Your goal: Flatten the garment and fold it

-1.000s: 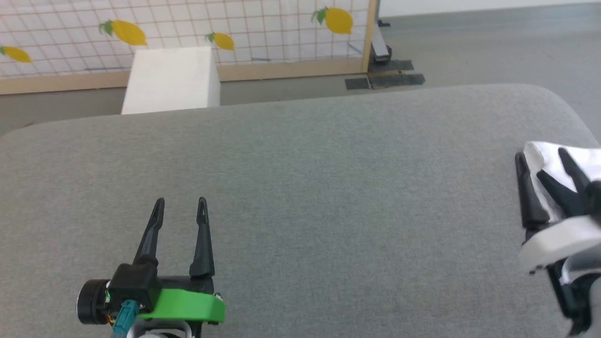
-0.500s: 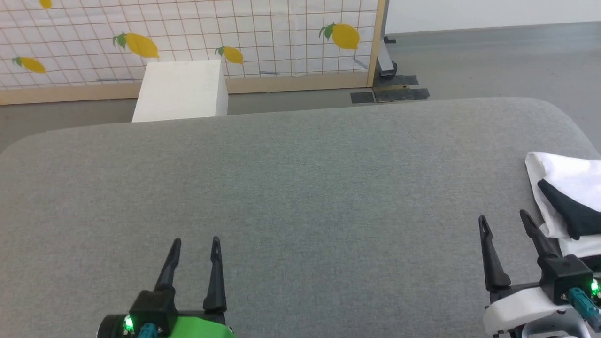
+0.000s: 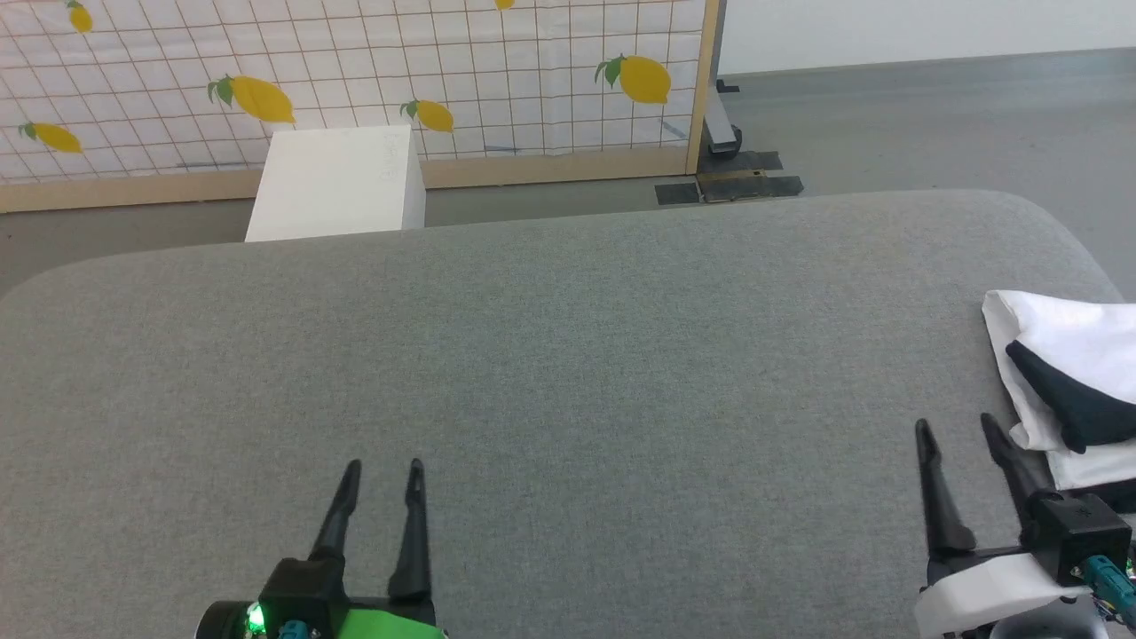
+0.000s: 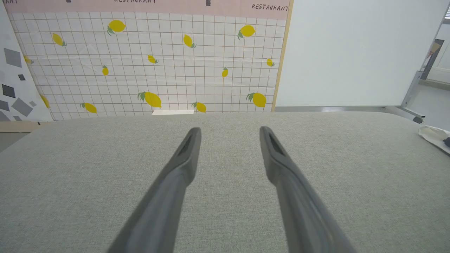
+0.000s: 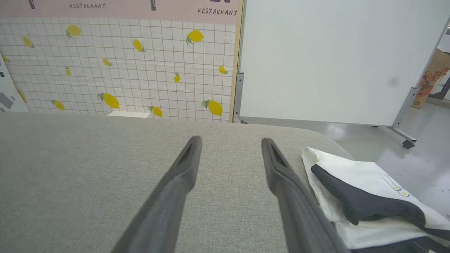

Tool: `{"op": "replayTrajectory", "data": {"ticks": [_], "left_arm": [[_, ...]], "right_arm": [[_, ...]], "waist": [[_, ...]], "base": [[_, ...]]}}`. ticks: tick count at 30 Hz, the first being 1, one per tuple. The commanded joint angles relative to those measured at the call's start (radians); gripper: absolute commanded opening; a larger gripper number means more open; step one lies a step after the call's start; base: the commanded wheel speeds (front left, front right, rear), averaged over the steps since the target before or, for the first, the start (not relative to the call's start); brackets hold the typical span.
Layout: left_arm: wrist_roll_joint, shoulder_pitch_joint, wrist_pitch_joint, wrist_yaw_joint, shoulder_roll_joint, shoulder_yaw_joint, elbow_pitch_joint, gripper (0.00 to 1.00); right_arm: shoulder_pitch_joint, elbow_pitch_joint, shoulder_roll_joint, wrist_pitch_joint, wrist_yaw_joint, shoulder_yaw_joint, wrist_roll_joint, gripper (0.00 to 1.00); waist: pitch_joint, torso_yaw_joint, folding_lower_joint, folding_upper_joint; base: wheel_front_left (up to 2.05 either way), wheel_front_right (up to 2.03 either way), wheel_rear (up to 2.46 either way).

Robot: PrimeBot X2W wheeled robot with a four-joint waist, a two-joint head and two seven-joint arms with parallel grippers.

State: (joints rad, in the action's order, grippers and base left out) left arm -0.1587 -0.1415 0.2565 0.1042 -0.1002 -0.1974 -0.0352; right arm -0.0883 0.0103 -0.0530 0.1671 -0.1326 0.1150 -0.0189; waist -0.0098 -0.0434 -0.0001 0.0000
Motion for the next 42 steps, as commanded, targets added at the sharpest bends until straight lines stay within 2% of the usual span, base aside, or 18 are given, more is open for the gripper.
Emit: {"op": "replayTrajectory", "data": {"ticks": [1,42], "left_arm": [[0.0,0.0,0.0,0.0,0.0,0.0,0.0,0.0],[0.049,0.044,-0.079,-0.032,0.015,0.06,0.011,0.0]], "right_arm": [[0.0,0.0,0.0,0.0,0.0,0.0,0.0,0.0],[0.027,-0.003,0.001,-0.052,0.001,-0.036,0.006,0.0]], "waist": [[0.0,0.0,0.0001,0.0],[0.003,0.013,0.0001,0.0]], "base": [[0.0,0.0,0.0],[0.0,0.0,0.0]]}}
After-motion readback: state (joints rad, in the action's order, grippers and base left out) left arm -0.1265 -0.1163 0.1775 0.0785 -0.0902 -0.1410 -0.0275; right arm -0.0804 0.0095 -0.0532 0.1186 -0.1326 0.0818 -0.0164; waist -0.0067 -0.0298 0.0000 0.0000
